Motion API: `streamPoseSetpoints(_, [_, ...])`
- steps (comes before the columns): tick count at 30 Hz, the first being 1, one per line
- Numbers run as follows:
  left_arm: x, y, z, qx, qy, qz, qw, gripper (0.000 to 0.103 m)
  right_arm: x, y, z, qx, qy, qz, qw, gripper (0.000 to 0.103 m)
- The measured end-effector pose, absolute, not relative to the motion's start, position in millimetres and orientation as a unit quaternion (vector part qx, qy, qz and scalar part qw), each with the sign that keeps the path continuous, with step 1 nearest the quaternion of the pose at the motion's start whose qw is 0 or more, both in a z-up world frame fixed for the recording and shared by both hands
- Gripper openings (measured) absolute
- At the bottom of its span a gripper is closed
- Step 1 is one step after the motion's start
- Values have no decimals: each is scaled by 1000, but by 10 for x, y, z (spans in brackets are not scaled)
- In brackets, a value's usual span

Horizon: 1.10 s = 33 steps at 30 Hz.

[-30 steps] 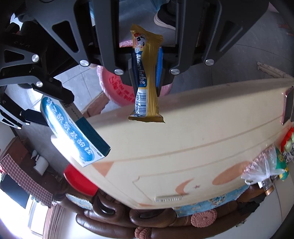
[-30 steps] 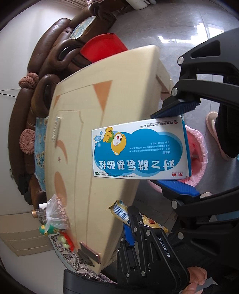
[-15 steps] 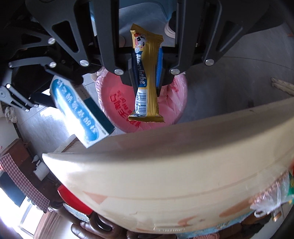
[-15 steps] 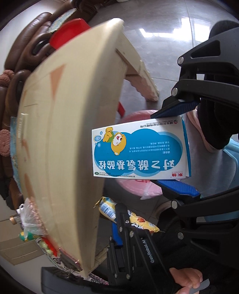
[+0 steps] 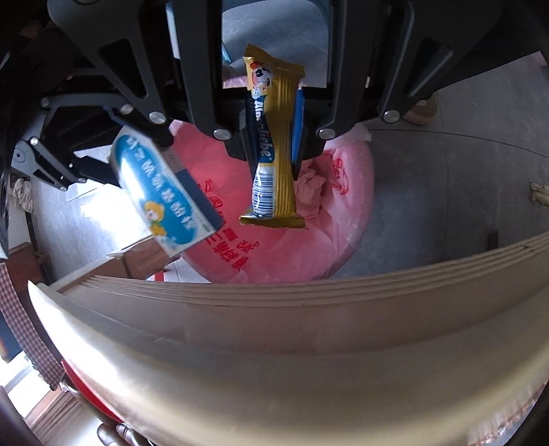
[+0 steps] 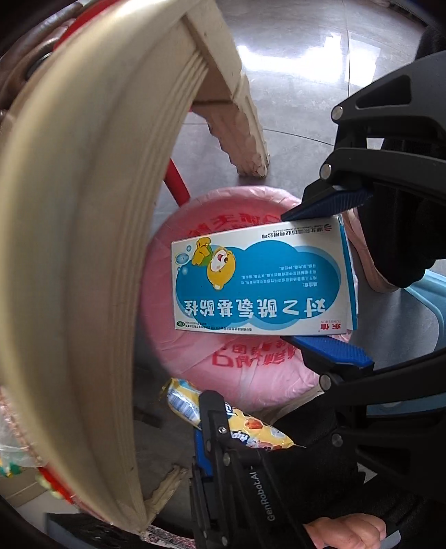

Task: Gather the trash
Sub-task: 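Open both tools over the pink bin to drop the packet and box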

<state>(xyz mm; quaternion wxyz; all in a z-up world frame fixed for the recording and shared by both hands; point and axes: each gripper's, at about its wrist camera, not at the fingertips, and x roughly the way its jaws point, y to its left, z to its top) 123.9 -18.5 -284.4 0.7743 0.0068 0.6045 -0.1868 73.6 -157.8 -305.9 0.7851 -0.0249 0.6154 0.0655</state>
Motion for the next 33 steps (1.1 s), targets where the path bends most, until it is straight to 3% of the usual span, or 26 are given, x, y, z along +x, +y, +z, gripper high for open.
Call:
streamPoseSetpoints(20, [1411,-280,-3210,1,638,-172,750,19,982,-1581,-3387,-10,635,72,769,62])
streamPoseSetpoints(23, [1410,-282,-3195,6,634,-167,755,33,1000,-1591,-3410,11,640,78,765,75])
streamPoseSetpoints(27, [1412,-279,-3121,18,626,-159,763,56,998,-1603,-3405,16,636,77,768,76])
streamPoseSetpoints(33, [1414,-277,-3108,30,629,-150,762,58,1004,-1675,-3411,32,638,70,766,76])
